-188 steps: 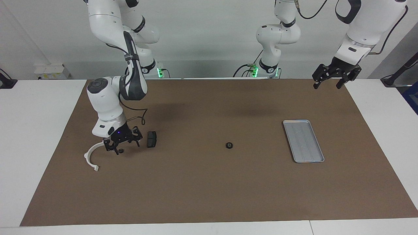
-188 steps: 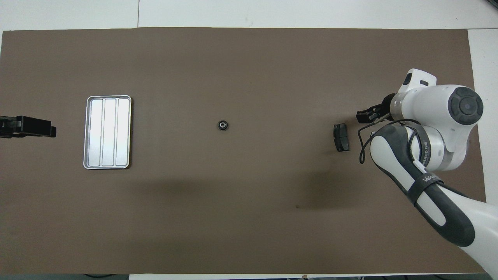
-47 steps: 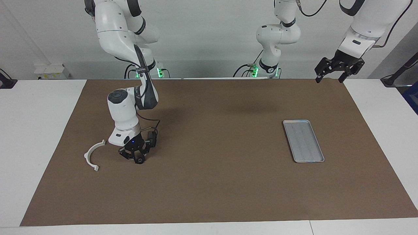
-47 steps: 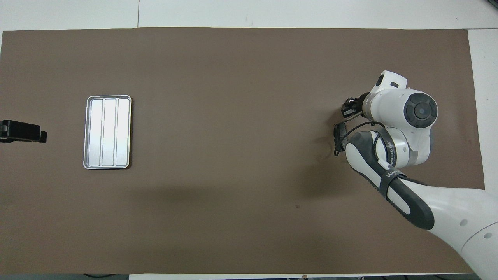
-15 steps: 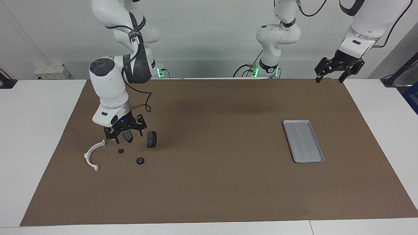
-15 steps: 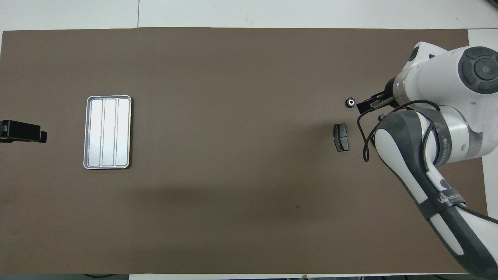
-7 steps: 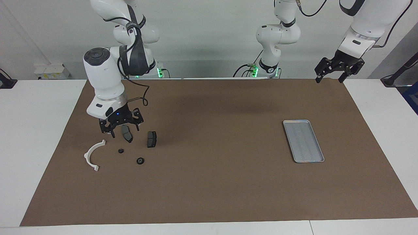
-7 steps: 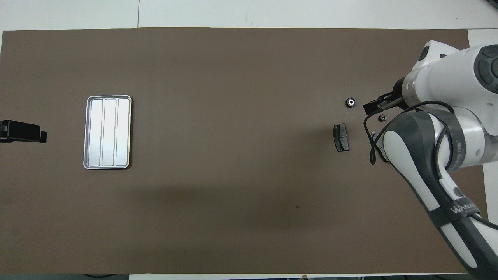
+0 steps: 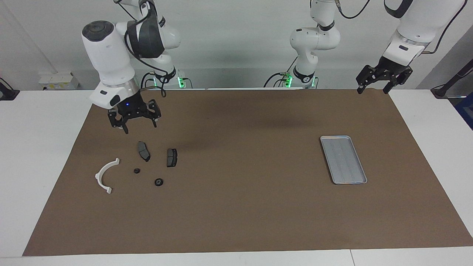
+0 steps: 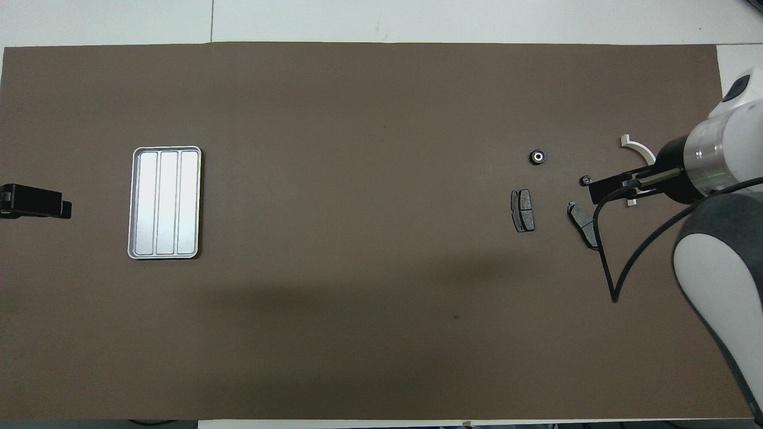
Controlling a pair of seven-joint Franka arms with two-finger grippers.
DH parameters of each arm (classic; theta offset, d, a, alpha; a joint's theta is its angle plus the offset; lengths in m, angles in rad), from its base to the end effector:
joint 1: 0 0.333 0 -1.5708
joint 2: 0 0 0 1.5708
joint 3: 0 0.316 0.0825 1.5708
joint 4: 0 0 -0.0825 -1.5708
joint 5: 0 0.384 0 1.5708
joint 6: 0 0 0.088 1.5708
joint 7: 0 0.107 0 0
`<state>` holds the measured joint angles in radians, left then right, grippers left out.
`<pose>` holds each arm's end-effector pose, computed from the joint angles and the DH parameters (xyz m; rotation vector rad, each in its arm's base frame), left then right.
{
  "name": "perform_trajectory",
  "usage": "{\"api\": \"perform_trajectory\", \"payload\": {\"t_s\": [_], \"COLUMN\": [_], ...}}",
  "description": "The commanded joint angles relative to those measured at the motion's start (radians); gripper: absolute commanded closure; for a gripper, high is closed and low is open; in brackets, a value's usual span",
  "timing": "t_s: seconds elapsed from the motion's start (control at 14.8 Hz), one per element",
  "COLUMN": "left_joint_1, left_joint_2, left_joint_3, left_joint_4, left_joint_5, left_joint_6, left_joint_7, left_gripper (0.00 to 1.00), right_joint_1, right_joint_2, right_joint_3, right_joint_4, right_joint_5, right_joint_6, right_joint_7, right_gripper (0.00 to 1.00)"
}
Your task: Place bearing gear from tray to pile
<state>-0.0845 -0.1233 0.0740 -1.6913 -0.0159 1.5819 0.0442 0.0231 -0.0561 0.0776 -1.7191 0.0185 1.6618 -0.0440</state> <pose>0.5163 -0.0047 0.6344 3.1156 -0.0859 0.0218 0.5395 0.0574 0.5927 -3.1196 -0.2232 0.0028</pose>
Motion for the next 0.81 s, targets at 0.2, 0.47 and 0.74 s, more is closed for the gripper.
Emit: {"api": "perform_trajectory", "payload": {"t_s": [0.2, 0.47, 0.74], "left_joint_1": [0.003, 0.003, 0.003], "left_joint_2": [-0.013, -0.013, -0.013], "left_joint_3": [-0.002, -0.002, -0.002], "left_joint_4": [0.001, 0.001, 0.001], "left_joint_5": [0.001, 0.001, 0.001], "left_joint_6": [-0.016, -0.016, -0.016], "left_joint_7": [-0.001, -0.001, -0.001], "left_gripper": [0.0, 0.0, 0.0], "right_joint_1": [0.001, 0.0, 0.0], "right_joint_2": [-0.004, -0.007, -0.008], "right_joint_3": [-0.007, -0.007, -0.002], "right_joint_4": [0.082, 0.095, 0.095], "right_joint_5": [0.02, 0.015, -0.021], "right_joint_6": [-0.213, -0.295, -0.22], "right_joint_7": [0.096, 0.147, 0.138], "right_gripper": [0.0, 0.0, 0.0]}}
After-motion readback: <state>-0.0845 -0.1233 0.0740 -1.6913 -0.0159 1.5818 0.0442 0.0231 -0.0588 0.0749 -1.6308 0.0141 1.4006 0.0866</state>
